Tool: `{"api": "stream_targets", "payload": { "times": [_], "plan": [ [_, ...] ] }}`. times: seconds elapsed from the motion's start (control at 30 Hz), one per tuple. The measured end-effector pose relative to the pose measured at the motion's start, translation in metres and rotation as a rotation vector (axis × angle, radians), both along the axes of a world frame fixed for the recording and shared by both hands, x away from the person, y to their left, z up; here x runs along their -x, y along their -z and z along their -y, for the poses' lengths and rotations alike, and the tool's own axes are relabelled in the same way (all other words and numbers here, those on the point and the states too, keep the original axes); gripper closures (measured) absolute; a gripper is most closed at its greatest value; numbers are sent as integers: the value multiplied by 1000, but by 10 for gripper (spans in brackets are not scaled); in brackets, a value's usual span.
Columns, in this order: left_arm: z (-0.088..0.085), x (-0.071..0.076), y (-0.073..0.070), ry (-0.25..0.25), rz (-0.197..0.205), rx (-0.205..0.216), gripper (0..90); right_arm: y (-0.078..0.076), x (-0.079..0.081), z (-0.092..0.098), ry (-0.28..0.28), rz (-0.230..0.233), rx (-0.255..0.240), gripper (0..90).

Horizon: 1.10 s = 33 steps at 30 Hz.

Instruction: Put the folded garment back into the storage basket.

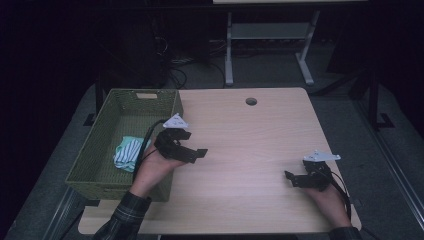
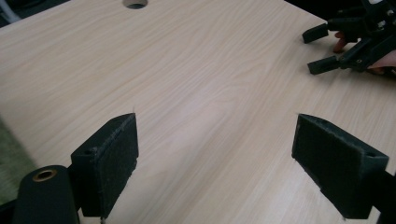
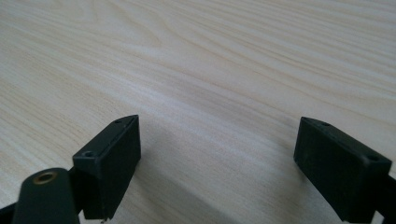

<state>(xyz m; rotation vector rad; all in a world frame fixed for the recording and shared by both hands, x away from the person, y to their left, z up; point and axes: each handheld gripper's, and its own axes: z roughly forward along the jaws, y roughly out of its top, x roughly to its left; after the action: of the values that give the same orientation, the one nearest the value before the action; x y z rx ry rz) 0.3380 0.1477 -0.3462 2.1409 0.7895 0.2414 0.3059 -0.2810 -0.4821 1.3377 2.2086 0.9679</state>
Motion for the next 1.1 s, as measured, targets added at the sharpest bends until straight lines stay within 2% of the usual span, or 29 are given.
{"api": "stream_targets", "payload": {
  "times": [0.13, 0.3, 0.43, 0.47, 0.53, 0.7, 0.77, 0.97, 1.1],
  "plan": [
    [20, 6, 12, 26, 11, -14, 140, 0, 0, 0, 0, 0, 0, 142],
    [32, 7, 23, 36, 11, -17, 140, 0, 0, 0, 0, 0, 0, 142],
    [42, 8, 37, 40, 9, -18, 140, 0, 0, 0, -1, 0, 0, 142],
    [46, 9, 44, 43, 9, -25, 140, 0, 0, 0, -1, 0, 0, 142],
    [47, 9, 47, 45, 7, -31, 140, 0, 0, 0, -1, 0, 1, 142],
    [55, 9, 68, 53, 7, -57, 140, 0, 0, 0, -3, 0, 1, 141],
    [57, 8, 77, 58, 3, -79, 140, 0, 0, 0, -4, 1, 1, 141],
    [60, 4, 98, 58, 2, -102, 140, 0, 0, 0, -5, 1, 1, 141],
    [61, 1, 112, 61, -13, -146, 140, 0, 0, 0, -6, 1, 1, 141]
  ]
}}
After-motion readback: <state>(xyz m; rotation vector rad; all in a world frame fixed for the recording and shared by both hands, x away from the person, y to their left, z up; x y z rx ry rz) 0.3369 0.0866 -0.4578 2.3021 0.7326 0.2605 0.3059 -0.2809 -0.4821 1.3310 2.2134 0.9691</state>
